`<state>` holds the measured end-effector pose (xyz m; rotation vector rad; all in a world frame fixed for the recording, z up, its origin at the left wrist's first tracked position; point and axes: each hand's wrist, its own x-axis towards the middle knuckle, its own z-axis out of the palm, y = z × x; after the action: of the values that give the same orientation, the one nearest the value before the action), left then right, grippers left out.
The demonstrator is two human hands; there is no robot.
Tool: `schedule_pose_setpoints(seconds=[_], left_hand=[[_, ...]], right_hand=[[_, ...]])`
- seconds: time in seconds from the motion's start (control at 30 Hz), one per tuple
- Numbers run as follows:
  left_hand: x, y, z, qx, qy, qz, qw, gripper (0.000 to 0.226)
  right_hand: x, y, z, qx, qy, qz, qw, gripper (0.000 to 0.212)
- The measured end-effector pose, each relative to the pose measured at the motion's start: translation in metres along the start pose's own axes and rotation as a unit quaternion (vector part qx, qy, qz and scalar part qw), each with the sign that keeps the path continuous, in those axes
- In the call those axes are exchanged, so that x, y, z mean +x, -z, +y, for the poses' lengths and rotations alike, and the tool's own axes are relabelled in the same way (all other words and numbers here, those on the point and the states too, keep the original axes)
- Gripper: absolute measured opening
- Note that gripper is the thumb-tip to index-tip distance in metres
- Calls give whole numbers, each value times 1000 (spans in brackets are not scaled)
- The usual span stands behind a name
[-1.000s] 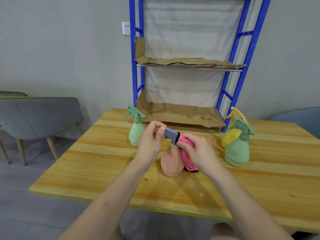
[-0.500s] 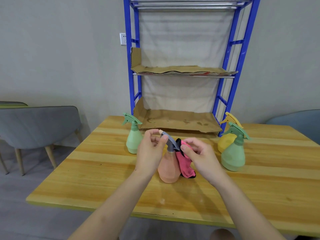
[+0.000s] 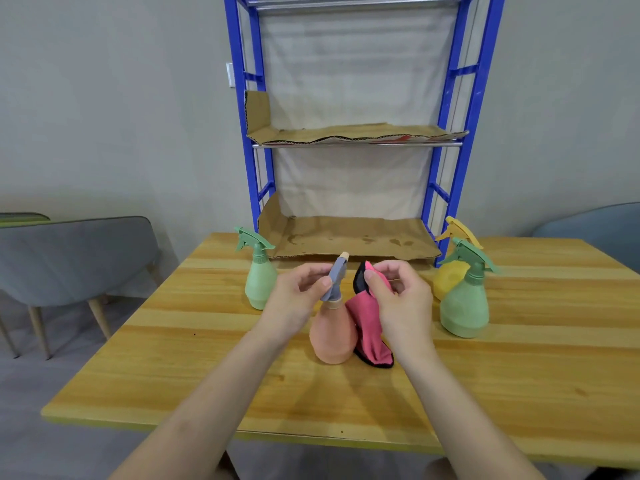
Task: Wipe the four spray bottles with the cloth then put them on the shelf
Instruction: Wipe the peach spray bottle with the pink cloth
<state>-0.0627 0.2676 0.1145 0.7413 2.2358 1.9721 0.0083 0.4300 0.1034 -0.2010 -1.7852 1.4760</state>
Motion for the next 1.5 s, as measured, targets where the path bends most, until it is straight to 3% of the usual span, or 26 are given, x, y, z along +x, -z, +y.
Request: schedule_pose_setpoints(seconds=[0.17,0.37,0.53,0.73,0.87,1.07,1.3,1.5], left_hand=[[1,2,1,-2,-15,-26,1000,26],[-3,1,3,-30,-13,-37,999,29],[-4,-9,-4,-45,-23,-14,999,28],[-1,-6,-13,-7,-32,-10,999,30],[-3,-9,-13,-10,-25,9,1000,31],[-4,-11,-16,-16,-27,17,999,31],[-2,-10,-13,10,-37,9,999,32],[-2,-9,-13,-19,-27,10,999,31]], right_hand=[[-3,-22,7,-41,79,54,995,8],[-16,-25,25,-42,121,-61,990,32],[-19,-25,35,-53,165,-55,983,31],[2,-32,27,-30,66,4,997,13],[-2,-35,27,-70,101,-9,992,6],[-18,-27,29,-111,192,-44,974,14],[5,-33,27,-61,99,-19,993,11],[-20,-26,37,-99,168,-62,979,24]])
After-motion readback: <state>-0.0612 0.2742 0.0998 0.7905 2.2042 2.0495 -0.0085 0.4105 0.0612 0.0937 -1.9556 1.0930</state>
